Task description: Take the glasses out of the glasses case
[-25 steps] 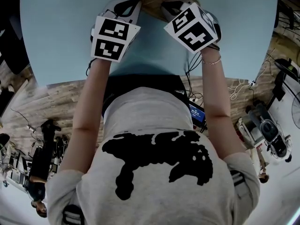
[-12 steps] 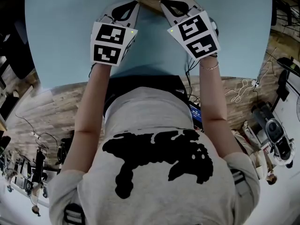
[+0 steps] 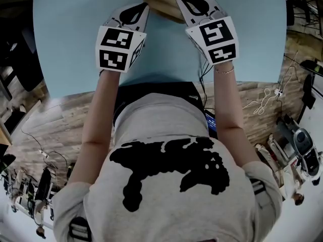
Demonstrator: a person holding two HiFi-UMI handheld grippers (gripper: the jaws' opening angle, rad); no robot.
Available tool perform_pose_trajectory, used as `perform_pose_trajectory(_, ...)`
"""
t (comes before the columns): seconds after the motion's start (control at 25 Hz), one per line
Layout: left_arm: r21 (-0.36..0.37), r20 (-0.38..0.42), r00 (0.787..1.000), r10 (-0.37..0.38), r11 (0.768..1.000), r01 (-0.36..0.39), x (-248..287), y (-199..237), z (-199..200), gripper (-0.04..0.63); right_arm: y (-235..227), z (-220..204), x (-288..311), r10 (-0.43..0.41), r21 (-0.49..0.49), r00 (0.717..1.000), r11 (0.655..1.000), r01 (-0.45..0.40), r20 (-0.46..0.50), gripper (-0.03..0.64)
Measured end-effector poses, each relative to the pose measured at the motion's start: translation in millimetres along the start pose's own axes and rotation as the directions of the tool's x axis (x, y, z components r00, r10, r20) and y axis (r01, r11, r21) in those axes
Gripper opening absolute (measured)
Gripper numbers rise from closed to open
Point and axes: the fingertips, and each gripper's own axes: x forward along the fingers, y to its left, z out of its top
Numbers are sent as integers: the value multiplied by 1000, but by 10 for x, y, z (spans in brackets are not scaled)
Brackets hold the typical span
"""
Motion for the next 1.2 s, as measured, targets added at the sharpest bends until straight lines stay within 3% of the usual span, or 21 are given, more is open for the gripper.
perform_pose_trajectory(0.24,24,44,999,-3,1000,2,-99,-48,238,14,-124,208,-204,-50,109,991,993,36,127,11)
perform_pose_trajectory(0.44,28,90,996,-13,1000,11,-199,-127,415,14,-265,360,-447,-91,234,965,972,32,246,11)
perform_pose_trajectory(0.68,41,186,981,-55,998,48,-341,-278,851,12,-394,703,-851,-128,370,888,928,-50,441,11)
perform_pose_trajectory(0.92,69,290,952,-94,995,77,-588,-366,1250,12,-380,999,-1106,-145,411,824,904,-114,547,11)
perform_pose_trajectory(1.2,41,401,909,-116,993,108,-863,-454,1584,12,-212,1271,-1382,-117,437,752,866,-242,648,11)
